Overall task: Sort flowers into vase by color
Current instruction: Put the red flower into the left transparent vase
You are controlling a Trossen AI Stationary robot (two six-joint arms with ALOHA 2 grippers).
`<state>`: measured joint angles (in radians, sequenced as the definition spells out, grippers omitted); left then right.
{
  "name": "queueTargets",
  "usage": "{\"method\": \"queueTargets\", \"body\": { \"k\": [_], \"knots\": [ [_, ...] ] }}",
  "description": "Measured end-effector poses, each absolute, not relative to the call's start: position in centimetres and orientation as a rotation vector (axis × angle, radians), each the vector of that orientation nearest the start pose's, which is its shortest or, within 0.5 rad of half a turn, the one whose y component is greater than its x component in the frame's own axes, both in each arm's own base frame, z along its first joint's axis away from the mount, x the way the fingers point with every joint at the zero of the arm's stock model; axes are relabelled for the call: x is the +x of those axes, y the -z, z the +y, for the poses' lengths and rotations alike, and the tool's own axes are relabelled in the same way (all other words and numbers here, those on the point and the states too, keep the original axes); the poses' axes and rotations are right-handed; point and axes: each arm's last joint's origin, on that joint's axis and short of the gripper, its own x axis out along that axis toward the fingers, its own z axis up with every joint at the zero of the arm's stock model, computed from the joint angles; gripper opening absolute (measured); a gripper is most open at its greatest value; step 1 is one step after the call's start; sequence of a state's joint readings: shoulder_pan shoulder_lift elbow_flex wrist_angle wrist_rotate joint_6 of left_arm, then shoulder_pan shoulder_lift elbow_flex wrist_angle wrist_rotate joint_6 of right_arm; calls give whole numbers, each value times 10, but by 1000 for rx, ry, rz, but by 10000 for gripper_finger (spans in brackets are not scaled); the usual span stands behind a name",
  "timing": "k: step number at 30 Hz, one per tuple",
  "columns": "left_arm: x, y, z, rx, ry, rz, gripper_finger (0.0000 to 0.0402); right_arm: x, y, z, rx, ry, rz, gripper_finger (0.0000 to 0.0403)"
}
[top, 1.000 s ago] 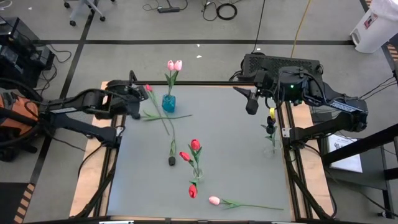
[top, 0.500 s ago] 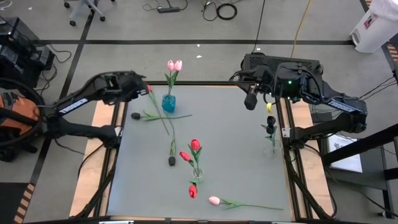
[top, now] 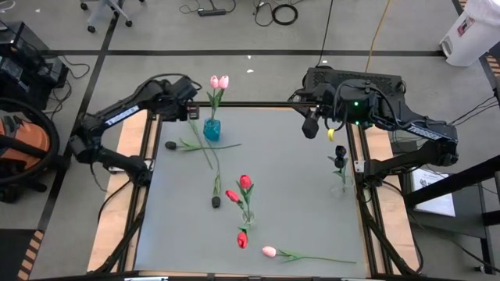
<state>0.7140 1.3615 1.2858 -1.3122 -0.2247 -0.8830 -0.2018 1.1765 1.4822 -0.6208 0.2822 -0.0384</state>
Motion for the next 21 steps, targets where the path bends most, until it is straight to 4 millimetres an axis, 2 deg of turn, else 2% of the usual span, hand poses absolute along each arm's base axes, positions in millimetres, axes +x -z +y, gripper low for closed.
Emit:
{"method": "queueTargets", "body": {
  "k": [4,8,15,18,21],
  "knots": [
    [169,-297,171,-1067,-1372,1053,141,218,-448,-53,-20,467,324,185],
    [157,-293,188,-1119,-1387,1055,152,219,-448,-51,21,408,321,185],
    [134,-294,221,-1202,-1368,880,153,220,-447,-49,75,359,316,185],
    [133,-290,236,-1256,-1318,800,154,220,-447,-49,75,359,316,185],
    [134,-280,247,-1301,-1297,800,154,220,-447,-49,75,359,317,185]
  ]
}}
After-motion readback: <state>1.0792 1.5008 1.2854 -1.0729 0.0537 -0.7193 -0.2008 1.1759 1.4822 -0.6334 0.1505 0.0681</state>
